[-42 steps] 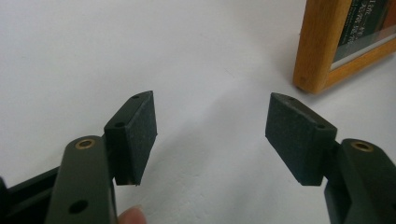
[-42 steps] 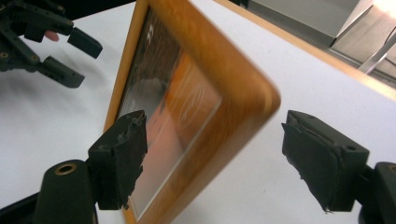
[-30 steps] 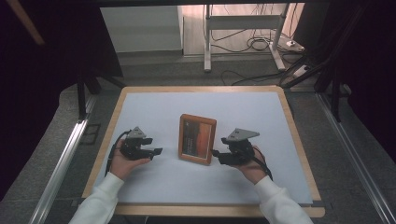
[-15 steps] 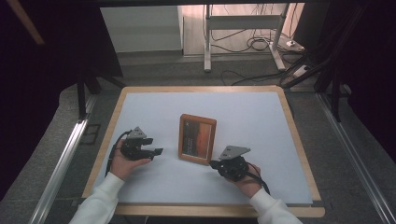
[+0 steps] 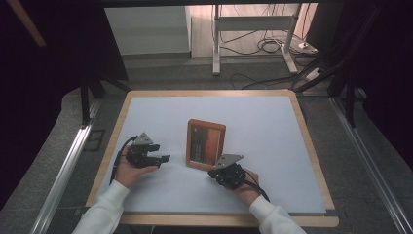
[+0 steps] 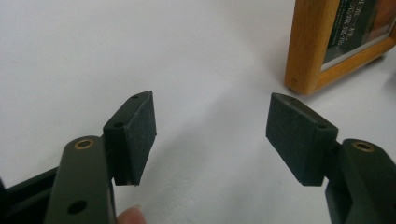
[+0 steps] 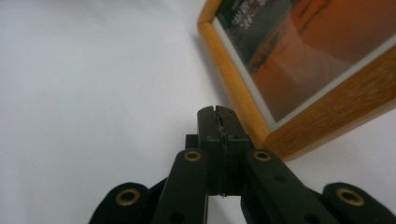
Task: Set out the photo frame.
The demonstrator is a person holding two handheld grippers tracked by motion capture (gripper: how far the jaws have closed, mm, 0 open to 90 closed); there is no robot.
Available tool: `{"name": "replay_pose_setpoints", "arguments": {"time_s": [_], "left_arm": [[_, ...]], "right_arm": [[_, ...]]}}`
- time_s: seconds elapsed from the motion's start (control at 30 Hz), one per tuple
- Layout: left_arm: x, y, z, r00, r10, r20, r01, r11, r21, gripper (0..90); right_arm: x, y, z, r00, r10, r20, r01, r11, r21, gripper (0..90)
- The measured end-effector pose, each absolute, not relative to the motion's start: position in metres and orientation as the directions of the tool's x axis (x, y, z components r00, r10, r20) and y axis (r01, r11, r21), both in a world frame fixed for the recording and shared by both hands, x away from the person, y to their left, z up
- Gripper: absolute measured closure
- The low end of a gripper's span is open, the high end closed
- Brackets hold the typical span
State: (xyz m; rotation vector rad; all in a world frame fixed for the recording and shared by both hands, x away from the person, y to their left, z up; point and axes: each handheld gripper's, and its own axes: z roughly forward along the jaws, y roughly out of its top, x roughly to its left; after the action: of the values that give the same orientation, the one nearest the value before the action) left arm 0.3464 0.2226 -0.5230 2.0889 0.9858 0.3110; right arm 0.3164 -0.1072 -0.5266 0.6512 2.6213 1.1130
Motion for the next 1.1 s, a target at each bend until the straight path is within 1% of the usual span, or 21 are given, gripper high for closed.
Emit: {"name": "replay_pose_setpoints", "arguments": {"time_s": [0.17, 0.27, 0.37, 1.1], "left_arm": [[0.347, 0.223, -0.524, 0.667, 0.738, -0.107, 0.545, -0.385, 0.744, 32.6], [0.347, 0.224, -0.524, 0.666, 0.738, -0.106, 0.546, -0.385, 0.744, 32.6], [0.346, 0.223, -0.523, 0.668, 0.737, -0.105, 0.545, -0.387, 0.744, 32.6], [0.347, 0.223, -0.524, 0.669, 0.735, -0.106, 0.545, -0.389, 0.743, 32.5]], "right_arm": [[0.323, -0.11, -0.53, -0.864, 0.501, -0.043, 0.321, 0.616, 0.719, 89.7], [0.326, -0.115, -0.53, -0.863, 0.506, -0.021, 0.335, 0.602, 0.725, 89.7], [0.327, -0.116, -0.53, -0.863, 0.503, -0.039, 0.324, 0.612, 0.721, 89.7], [0.329, -0.122, -0.529, -0.853, 0.518, -0.054, 0.325, 0.611, 0.722, 89.7]]}}
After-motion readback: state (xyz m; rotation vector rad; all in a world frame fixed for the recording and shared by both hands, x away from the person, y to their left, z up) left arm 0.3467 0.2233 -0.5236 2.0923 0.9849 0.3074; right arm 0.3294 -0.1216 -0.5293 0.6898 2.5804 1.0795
